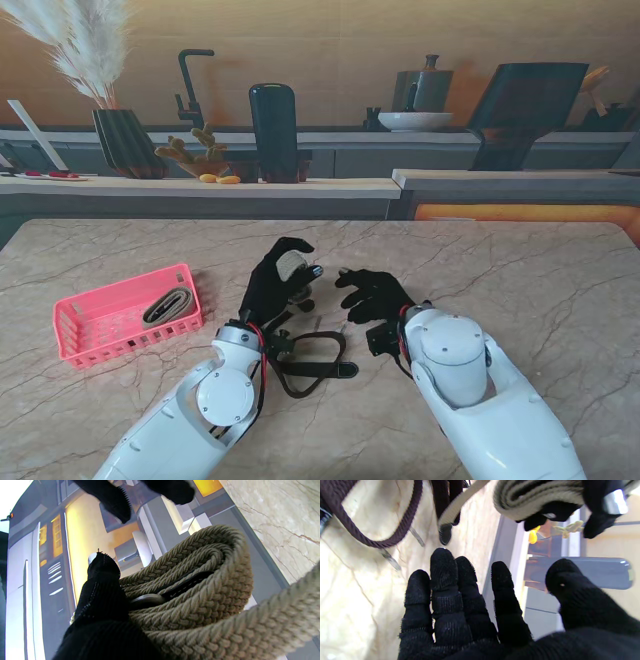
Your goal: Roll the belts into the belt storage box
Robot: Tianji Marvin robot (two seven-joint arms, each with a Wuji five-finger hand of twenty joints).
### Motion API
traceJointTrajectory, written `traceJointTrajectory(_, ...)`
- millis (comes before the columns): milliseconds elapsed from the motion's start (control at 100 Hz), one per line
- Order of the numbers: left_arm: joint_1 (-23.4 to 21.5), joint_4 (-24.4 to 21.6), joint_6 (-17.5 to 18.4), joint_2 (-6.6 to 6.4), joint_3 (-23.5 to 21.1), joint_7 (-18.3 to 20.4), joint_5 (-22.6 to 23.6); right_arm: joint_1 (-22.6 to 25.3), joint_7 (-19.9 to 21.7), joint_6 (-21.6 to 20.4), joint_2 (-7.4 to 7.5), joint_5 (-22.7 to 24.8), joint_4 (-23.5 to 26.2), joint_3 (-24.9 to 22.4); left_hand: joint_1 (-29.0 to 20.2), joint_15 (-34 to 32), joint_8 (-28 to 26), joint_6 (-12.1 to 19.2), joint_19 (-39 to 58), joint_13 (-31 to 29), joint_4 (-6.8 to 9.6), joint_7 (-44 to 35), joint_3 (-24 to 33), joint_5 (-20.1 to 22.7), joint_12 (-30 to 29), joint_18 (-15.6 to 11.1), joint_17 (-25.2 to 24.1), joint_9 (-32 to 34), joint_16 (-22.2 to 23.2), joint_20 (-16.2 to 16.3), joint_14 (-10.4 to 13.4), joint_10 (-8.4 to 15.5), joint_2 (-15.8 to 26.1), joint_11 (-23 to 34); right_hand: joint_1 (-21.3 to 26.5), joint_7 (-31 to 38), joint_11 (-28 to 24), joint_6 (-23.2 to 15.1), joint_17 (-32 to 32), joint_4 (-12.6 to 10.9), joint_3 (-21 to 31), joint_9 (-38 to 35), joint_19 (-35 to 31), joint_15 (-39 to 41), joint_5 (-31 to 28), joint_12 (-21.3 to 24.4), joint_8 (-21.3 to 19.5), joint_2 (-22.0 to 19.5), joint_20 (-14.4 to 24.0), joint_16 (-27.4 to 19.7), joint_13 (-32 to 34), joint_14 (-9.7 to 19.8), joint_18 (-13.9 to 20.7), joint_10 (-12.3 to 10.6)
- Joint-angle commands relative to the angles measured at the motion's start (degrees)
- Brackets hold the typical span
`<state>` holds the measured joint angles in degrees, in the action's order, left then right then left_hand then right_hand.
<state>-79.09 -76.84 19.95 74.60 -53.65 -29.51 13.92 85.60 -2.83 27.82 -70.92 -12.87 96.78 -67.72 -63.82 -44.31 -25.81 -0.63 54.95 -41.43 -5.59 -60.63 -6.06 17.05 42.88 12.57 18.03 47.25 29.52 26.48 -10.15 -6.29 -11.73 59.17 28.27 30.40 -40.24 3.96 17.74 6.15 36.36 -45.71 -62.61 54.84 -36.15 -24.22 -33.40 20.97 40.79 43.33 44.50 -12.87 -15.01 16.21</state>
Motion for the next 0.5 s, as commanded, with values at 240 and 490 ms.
traceJointTrajectory(240,0.65,0.54,-0.45,0.01,0.82,0.26,1.83,2.32,1.02,-11.59,2.46,11.05,4.12,0.33,4.64,-14.37,-1.89,2.71,16.72,-27.32,3.24,-4.33,13.48,9.08,12.07,5.28,25.89,15.81,4.82,-6.05,1.82,4.29,-0.9,11.02,-0.34,0.86,-1.06,-3.62,-0.45,-2.7,1.12,-1.37,0.31,0.64,-2.14,-0.01,-1.25,0.92,0.23,0.12,1.14,0.56,-0.3,-0.44)
traceJointTrajectory(490,2.09,2.6,0.05,-0.55,1.81,-0.4,6.64,2.03,1.71,-21.04,4.38,25.12,3.34,1.8,24.45,-39.34,-2.09,-3.66,35.79,-31.63,2.32,8.04,44.48,5.92,12.98,3.2,40.39,15.4,10.13,-7.87,10.58,5.61,-13.55,12.27,-6.19,0.86,0.89,-3.19,1.07,-1.73,6.11,-1.5,2.08,-3.47,-2.05,0.17,-1.15,8.07,-0.64,-1.15,0.83,2.21,-1.47,-2.2)
